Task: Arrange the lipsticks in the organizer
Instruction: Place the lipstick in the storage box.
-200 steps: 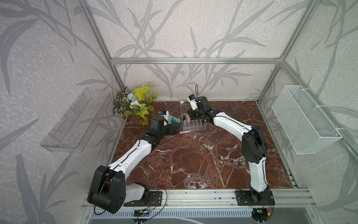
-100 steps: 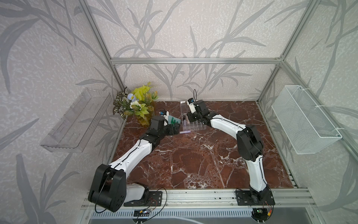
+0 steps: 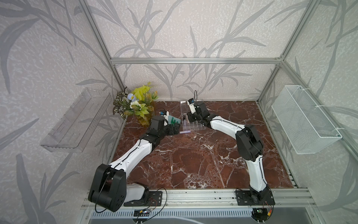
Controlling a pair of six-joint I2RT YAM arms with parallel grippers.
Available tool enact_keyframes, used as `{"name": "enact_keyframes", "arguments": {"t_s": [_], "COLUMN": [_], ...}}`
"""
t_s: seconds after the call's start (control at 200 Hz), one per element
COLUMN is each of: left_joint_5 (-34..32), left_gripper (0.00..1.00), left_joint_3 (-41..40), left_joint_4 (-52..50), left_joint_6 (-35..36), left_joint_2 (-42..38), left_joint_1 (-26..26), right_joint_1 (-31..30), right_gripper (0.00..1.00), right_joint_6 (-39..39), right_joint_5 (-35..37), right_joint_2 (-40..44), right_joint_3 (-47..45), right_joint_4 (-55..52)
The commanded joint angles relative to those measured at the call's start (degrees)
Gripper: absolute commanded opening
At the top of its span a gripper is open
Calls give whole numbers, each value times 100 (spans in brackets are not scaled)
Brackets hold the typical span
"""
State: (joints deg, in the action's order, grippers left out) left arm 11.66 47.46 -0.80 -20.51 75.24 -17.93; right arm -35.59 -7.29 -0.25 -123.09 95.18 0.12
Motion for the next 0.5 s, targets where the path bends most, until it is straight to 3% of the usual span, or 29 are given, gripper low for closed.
{"name": "enact_keyframes", "arguments": {"t_s": [0.0,0.26,0.495], "left_joint_5": [28,117,161], "left_gripper": [94,94,94], "left_joint_3": [9,34,55], "left_joint_4": [31,44,-37], "left_joint_6": [93,108,234], "left_joint_2": [-19,-17,14], "left_joint_1": [35,36,22], "right_joint_1": [-44,-78,-110], "right_gripper": [3,8,48], "right_joint_6": [77,57,24], "right_joint_5": [153,175,128], "right_joint_2": [-104,-93,180], "right_joint_3": [-149,-256,-423], "right_joint_4": [366,498,437]}}
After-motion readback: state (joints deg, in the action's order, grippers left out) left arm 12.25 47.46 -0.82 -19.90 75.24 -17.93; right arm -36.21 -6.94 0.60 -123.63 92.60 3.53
